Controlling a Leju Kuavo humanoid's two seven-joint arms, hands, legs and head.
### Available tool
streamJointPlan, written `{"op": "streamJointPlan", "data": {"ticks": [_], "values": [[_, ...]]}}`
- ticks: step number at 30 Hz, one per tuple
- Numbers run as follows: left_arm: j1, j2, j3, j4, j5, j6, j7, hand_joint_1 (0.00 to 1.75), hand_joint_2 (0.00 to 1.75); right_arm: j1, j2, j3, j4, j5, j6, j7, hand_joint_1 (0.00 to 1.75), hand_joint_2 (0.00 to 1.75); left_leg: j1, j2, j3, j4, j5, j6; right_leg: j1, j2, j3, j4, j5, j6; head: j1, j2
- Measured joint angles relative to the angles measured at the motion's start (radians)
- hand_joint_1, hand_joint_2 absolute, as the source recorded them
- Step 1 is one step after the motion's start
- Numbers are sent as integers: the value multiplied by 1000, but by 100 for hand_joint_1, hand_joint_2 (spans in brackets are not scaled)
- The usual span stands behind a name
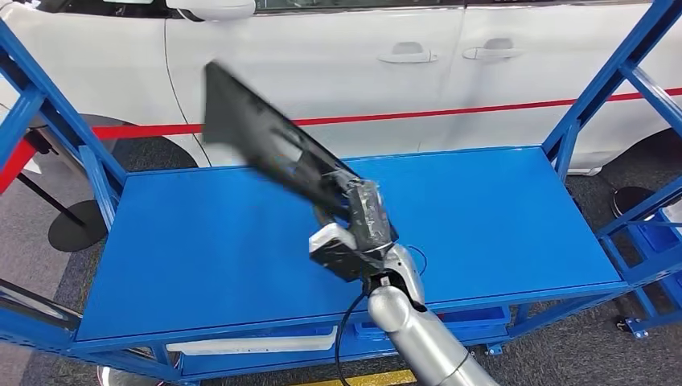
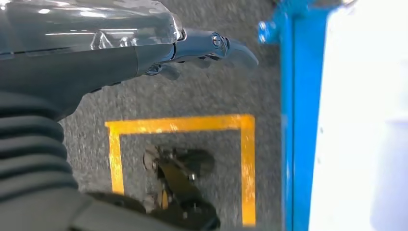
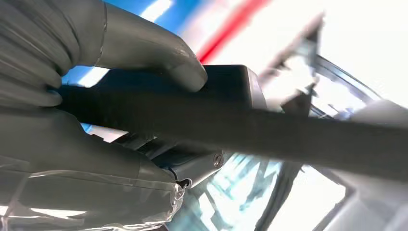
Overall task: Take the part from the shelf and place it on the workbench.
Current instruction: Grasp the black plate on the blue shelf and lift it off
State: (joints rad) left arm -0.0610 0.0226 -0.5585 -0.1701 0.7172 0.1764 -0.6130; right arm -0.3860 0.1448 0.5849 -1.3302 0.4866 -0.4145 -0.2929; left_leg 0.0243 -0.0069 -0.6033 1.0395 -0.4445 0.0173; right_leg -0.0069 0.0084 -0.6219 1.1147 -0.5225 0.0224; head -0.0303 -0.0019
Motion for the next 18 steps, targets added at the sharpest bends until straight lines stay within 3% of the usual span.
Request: {"op": "streamJointPlan", "data": {"ticks": [2,3,4,5,8,10,13,15,18], "values": [[4,0,5,2,11,16,4,0,175,58,-12,-28,-125,-216,7,-72,175,175,-1,-1,-1,0,-1,6,0,-2,-65,133,-63,6,1,0],[7,0,7,2,15,23,7,0,175,88,-18,-43,-185,-309,9,-107,175,175,-3,-2,-2,0,-1,6,-1,-2,-94,187,-80,7,1,0],[9,0,9,3,18,29,10,0,175,114,-22,-55,-236,-372,9,-133,175,175,-4,-2,-2,0,-2,7,0,-2,-107,207,-77,6,1,0],[11,0,11,3,19,34,12,0,175,135,-26,-66,-283,-414,9,-151,175,175,-5,-2,-1,0,-2,7,0,-3,-100,187,-54,3,1,0],[9,-1,16,4,23,44,17,0,175,175,-33,-89,-388,-470,6,-183,175,175,-9,-1,2,1,-3,3,7,-3,-7,-15,46,-16,1,0],[8,-2,21,4,31,51,18,0,175,208,-35,-96,-452,-532,7,-220,175,175,-11,-1,2,0,-1,-4,13,-4,22,-78,65,-22,1,0],[12,-4,26,4,41,61,16,0,175,282,-43,-109,-548,-614,41,-288,175,175,-14,-2,2,-2,-4,-18,10,-8,22,-90,75,-31,2,0],[15,-4,29,5,49,65,18,0,175,344,-54,-115,-608,-613,80,-344,175,175,-16,-1,-14,48,-53,-25,2,-13,22,-103,86,-44,0,0],[17,-4,32,7,59,69,27,0,175,436,-70,-115,-675,-552,115,-394,175,175,-12,1,-69,225,-164,-32,5,-17,11,-101,94,-51,-2,0]]}}
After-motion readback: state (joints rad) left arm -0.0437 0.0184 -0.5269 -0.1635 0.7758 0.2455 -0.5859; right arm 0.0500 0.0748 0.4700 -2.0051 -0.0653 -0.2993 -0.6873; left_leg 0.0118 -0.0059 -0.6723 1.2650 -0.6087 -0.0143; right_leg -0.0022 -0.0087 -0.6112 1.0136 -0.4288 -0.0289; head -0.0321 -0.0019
